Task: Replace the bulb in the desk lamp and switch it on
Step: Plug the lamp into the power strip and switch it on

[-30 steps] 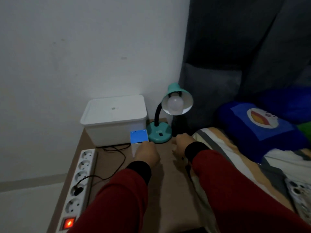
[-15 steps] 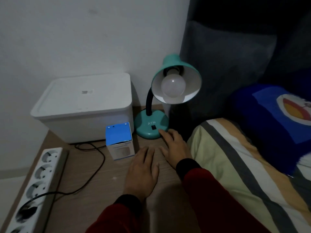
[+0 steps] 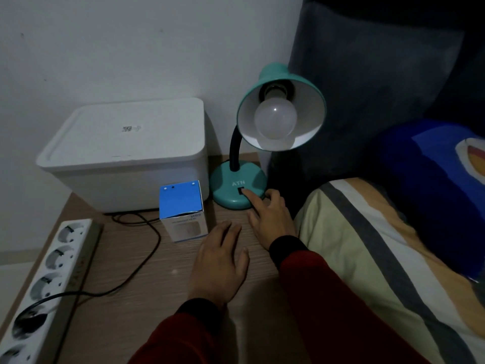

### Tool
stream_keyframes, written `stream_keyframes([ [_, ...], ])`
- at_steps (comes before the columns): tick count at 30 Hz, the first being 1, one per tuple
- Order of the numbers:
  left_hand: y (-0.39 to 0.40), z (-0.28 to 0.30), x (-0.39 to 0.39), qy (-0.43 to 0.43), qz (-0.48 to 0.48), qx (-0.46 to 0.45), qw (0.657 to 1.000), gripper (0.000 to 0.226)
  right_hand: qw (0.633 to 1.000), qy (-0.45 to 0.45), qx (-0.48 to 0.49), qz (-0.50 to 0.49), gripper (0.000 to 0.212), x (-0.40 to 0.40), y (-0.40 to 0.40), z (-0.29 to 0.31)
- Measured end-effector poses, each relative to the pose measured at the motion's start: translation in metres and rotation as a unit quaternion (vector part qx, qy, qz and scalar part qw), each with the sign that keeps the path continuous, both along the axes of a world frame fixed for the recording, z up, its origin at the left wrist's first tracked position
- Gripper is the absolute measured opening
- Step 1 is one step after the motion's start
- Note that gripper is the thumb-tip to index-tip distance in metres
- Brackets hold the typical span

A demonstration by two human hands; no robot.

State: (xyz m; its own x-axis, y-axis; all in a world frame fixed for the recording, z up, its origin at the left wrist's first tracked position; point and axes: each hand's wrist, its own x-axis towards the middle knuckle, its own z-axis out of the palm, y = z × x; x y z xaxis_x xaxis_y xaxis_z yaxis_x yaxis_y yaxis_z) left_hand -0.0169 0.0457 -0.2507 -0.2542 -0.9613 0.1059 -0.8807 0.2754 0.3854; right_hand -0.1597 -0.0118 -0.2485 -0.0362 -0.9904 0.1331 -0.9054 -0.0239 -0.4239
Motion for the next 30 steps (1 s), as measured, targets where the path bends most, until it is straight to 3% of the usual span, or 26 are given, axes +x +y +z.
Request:
stream_keyframes([
  [12, 0.001, -0.004, 0.001, 0.004, 0.002, -0.007, 1.000, 0.064, 1.000, -0.012, -0.013, -0.014, 0.051, 0.001, 0.002, -0.006],
  [17, 0.000, 0.011, -0.006, -0.014, 0.025, -0.039, 0.999, 0.043, 1.000, -0.014, 0.003, -0.028, 0.046, 0.001, -0.001, -0.006],
  [22, -0.003, -0.008, 0.000, 0.019, 0.033, -0.002, 0.999, 0.062, 0.995, -0.065, -0.061, -0.042, 0.039, 0.007, 0.004, -0.006],
  [30, -0.005, -0.008, 0.000, 0.008, 0.028, -0.004, 1.000, 0.065, 0.996, -0.060, -0.047, -0.046, 0.041, 0.008, 0.004, -0.004],
])
